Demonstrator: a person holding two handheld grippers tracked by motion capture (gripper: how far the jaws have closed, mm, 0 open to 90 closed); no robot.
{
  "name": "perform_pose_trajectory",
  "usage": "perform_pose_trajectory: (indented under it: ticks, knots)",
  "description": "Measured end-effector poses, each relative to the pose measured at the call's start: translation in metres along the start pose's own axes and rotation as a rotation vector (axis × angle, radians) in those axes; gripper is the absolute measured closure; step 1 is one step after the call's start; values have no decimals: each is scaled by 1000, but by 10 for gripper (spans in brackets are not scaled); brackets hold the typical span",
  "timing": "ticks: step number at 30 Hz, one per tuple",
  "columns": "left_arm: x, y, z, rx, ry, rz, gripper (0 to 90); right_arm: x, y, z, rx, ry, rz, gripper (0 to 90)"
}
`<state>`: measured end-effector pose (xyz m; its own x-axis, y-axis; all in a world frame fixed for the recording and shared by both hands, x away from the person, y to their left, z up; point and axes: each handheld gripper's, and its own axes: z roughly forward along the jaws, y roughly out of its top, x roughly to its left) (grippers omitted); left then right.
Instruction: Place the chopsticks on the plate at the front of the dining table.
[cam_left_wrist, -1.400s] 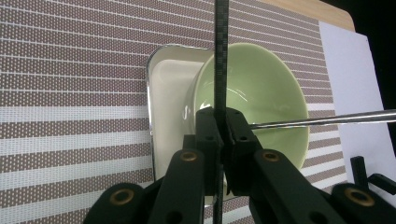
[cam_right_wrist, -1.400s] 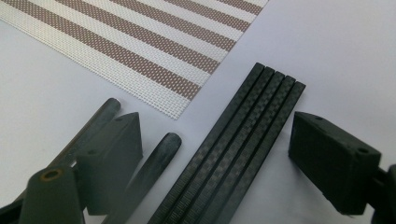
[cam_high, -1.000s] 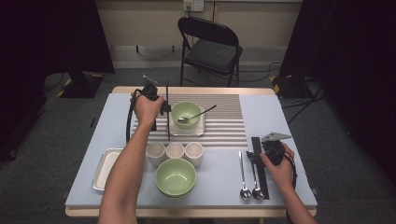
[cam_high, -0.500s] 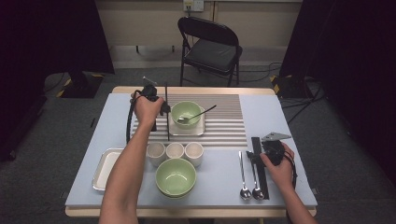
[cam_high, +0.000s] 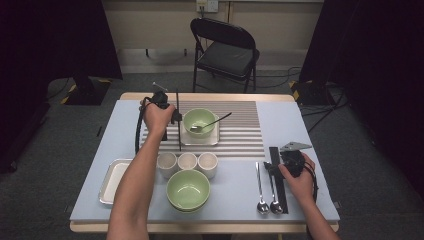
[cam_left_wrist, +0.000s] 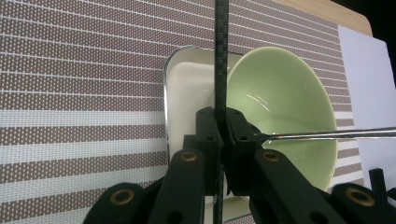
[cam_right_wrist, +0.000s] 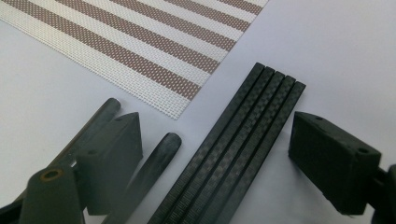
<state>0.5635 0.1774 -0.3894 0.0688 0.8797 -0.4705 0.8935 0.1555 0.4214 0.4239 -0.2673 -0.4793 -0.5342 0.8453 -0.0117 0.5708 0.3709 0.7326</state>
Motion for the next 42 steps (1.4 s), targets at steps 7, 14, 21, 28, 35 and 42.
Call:
perform_pose_trajectory:
  ticks: [7,14,21,28,35,42]
  knots:
    - [2,-1,3,-4,11,-8,861,0,0,0,0,-1,1,161]
    - [5,0,8,6,12,-10,861,0,0,0,-1,-1,1,161]
    - [6,1,12,7,18,-8,861,0,0,0,0,0,0,161]
    - [6,0,16,17,29,-2,861,0,0,0,-1,-2,-1,162]
    - [6,0,19,18,28,-5,861,0,0,0,-2,-2,-2,162]
    - [6,0,20,20,39,-2,861,0,0,0,-1,-1,0,162]
